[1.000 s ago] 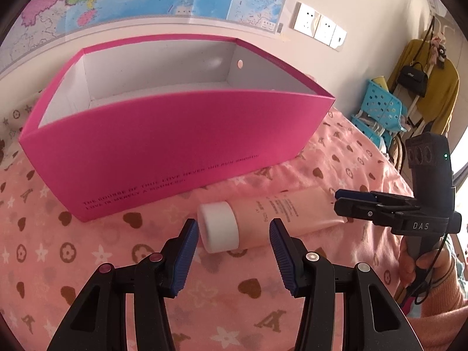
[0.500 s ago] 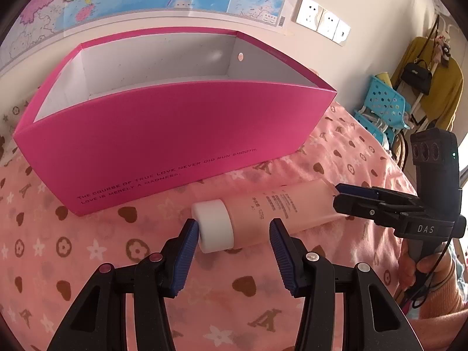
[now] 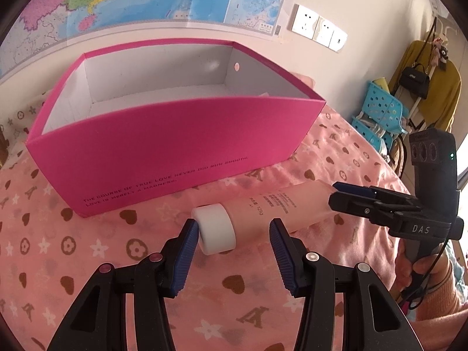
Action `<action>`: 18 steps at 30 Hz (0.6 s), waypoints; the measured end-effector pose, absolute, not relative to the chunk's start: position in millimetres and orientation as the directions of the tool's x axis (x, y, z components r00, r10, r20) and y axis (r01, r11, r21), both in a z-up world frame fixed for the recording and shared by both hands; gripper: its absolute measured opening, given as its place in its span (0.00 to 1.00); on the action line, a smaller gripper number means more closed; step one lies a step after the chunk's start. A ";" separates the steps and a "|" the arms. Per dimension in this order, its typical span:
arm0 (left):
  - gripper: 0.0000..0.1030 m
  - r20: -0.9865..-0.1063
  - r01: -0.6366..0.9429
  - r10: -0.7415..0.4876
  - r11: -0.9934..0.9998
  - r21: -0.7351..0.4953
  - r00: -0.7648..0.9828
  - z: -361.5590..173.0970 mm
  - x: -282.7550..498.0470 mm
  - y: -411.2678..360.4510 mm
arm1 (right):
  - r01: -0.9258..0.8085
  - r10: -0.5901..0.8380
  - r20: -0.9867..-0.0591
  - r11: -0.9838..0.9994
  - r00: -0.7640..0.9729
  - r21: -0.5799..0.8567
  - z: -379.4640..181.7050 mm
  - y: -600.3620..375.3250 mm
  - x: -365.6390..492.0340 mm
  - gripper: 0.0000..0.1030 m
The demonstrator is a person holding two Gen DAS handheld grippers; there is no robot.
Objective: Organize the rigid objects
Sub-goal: 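Grasp the pink lotion tube with white cap across its middle with the right gripper, then lift the lotion tube with the right gripper and carry it toward the pink box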
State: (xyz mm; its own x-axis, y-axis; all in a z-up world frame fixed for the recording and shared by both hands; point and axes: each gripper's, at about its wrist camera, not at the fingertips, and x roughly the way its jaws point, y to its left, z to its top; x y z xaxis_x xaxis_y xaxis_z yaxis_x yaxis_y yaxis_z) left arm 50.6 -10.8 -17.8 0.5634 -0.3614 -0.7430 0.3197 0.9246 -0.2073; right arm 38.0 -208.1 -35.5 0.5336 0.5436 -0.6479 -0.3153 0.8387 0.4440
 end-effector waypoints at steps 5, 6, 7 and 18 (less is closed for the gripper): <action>0.49 -0.733 0.314 -0.360 0.927 -0.207 0.578 -13.0 48.6 -9.1 | -0.326 0.542 -0.644 0.840 0.540 0.434 -31.2 -205.6 36.8 0.59; 0.49 -0.731 0.314 -0.361 0.926 -0.208 0.579 -12.1 48.5 -8.7 | -0.328 0.543 -0.642 0.840 0.541 0.433 -29.9 -205.0 36.7 0.59; 0.49 -0.729 0.314 -0.362 0.926 -0.210 0.581 -10.8 48.0 -7.8 | -0.330 0.542 -0.641 0.840 0.543 0.430 -28.8 -204.3 36.2 0.59; 0.49 -0.703 0.310 -0.366 0.926 -0.214 0.610 2.5 42.7 -2.7 | -0.350 0.538 -0.621 0.843 0.570 0.409 -17.4 -199.9 35.0 0.59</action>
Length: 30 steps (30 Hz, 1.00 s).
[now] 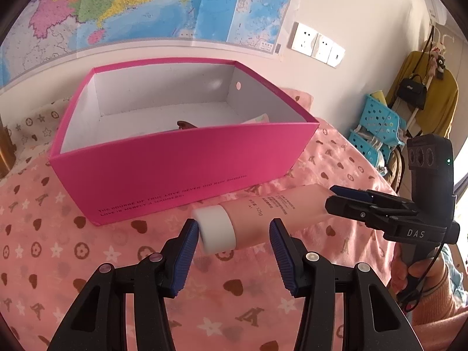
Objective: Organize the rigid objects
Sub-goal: 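Lift the lotion tube with the right gripper and carry it toward the pink box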
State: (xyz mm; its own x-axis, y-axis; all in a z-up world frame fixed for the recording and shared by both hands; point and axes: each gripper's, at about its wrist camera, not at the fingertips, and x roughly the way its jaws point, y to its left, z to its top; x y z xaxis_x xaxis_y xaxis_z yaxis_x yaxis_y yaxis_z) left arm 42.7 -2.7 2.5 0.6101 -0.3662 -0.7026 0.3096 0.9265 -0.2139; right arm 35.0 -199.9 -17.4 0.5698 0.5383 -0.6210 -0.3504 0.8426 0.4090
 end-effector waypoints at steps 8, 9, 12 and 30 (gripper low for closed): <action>0.49 -0.686 0.307 -0.366 0.927 -0.214 0.629 10.1 40.4 -0.8 | -0.361 0.539 -0.616 0.842 0.574 0.400 -12.8 -196.6 36.6 0.59; 0.49 -0.684 0.307 -0.366 0.928 -0.213 0.631 10.7 40.2 -0.9 | -0.361 0.538 -0.616 0.843 0.575 0.400 -12.4 -196.2 36.4 0.59; 0.49 -0.680 0.307 -0.366 0.928 -0.212 0.635 11.9 39.7 -0.9 | -0.364 0.538 -0.615 0.843 0.577 0.396 -11.1 -195.5 37.0 0.59; 0.49 -0.660 0.305 -0.371 0.927 -0.219 0.653 18.8 38.6 0.8 | -0.382 0.536 -0.595 0.844 0.599 0.376 0.2 -196.0 39.9 0.59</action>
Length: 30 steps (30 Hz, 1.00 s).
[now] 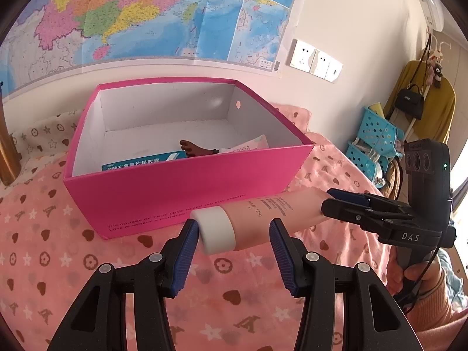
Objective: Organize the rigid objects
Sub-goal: 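Lift the lotion tube with the right gripper and carry it toward the pink box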
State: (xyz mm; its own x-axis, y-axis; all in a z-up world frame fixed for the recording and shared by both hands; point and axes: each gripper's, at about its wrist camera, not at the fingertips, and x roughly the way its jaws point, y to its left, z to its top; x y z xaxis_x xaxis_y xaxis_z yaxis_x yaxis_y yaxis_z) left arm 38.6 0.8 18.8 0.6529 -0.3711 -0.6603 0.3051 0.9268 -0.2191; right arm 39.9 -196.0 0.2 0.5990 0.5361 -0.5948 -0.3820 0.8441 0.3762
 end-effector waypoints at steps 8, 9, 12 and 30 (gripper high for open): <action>0.49 -0.651 0.303 -0.373 0.927 -0.223 0.661 21.5 39.0 2.3 | -0.388 0.533 -0.589 0.846 0.608 0.366 4.7 -195.2 41.9 0.59; 0.49 -0.650 0.302 -0.374 0.926 -0.225 0.662 21.7 38.8 2.3 | -0.390 0.533 -0.588 0.846 0.608 0.364 5.4 -195.1 42.3 0.59; 0.49 -0.645 0.300 -0.374 0.927 -0.227 0.667 23.3 39.5 2.9 | -0.394 0.533 -0.585 0.846 0.611 0.360 7.3 -195.5 43.4 0.59; 0.49 -0.618 0.294 -0.365 0.931 -0.217 0.697 35.8 48.5 1.4 | -0.414 0.531 -0.550 0.848 0.645 0.332 26.3 -196.1 50.9 0.59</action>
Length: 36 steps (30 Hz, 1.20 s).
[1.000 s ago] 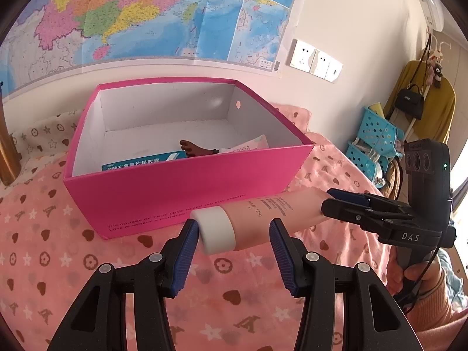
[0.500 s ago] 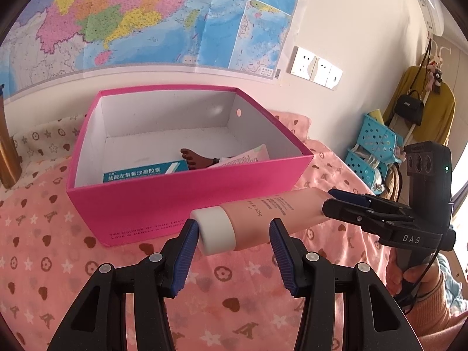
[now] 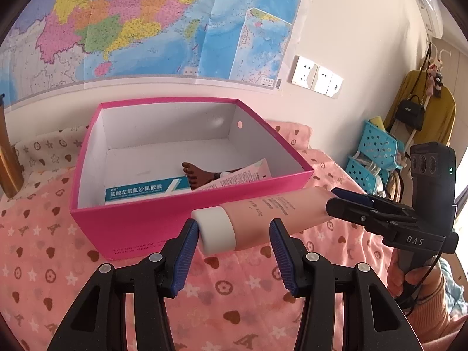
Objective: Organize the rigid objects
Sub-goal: 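Lift the lotion tube with the right gripper and carry it toward the pink box, then lower the lotion tube into the pink box with the right gripper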
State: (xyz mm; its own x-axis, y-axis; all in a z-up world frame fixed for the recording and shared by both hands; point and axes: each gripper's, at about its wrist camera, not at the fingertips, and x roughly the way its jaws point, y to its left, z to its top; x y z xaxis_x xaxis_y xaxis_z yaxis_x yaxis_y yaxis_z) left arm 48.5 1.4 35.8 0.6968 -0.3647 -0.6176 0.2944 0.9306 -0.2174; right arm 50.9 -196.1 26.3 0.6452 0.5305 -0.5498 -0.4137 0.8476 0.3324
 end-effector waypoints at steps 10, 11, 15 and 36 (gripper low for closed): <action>0.49 -0.610 0.290 -0.359 0.933 -0.214 0.706 39.3 53.7 1.9 | -0.422 0.533 -0.542 0.846 0.650 0.326 30.8 -196.5 55.7 0.59; 0.49 -0.610 0.290 -0.359 0.933 -0.214 0.707 39.3 53.8 2.0 | -0.422 0.533 -0.540 0.846 0.651 0.326 31.4 -196.6 56.1 0.59; 0.49 -0.609 0.285 -0.357 0.934 -0.215 0.709 39.9 56.5 2.4 | -0.425 0.532 -0.537 0.846 0.654 0.321 33.8 -196.5 58.9 0.59; 0.49 -0.581 0.296 -0.371 0.929 -0.223 0.725 51.1 63.9 -0.5 | -0.431 0.524 -0.511 0.851 0.681 0.300 46.7 -200.6 63.9 0.59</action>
